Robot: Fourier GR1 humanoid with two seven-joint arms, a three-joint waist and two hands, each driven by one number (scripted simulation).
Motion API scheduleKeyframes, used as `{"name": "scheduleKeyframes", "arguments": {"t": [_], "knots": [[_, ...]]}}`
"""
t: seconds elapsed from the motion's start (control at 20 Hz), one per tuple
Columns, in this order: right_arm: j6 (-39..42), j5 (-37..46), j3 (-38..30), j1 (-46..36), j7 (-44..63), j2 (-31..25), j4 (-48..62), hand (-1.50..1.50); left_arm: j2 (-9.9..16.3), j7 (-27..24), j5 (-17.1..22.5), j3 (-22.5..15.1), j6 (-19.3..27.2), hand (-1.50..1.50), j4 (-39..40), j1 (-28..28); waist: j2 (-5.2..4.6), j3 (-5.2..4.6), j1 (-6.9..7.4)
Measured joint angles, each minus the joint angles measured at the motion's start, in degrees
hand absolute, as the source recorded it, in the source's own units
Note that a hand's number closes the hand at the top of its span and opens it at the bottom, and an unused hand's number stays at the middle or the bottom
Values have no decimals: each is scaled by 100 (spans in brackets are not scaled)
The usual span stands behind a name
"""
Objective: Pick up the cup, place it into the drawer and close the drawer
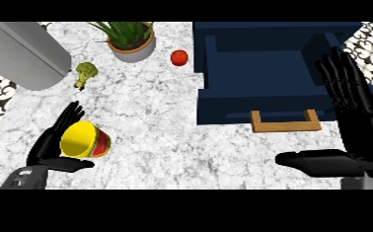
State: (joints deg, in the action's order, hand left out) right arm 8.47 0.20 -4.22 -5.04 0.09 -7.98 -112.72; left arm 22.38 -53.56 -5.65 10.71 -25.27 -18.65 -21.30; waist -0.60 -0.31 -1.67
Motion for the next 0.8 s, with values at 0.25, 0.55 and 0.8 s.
{"name": "scheduleKeyframes", "arguments": {"t": [0.25,0.55,0.8], "knots": [[21,-1,2,51,-98,26,66,-150,-73,-51,0,-37,-4,-150,165,-148,-2,1,2],[1,17,-1,11,-97,45,131,-150,-301,-34,64,-88,-124,-150,234,-256,-5,0,-2],[62,-34,-41,3,-97,-4,161,-150,-430,8,141,-156,-325,-150,180,-262,-3,-1,7]]}}
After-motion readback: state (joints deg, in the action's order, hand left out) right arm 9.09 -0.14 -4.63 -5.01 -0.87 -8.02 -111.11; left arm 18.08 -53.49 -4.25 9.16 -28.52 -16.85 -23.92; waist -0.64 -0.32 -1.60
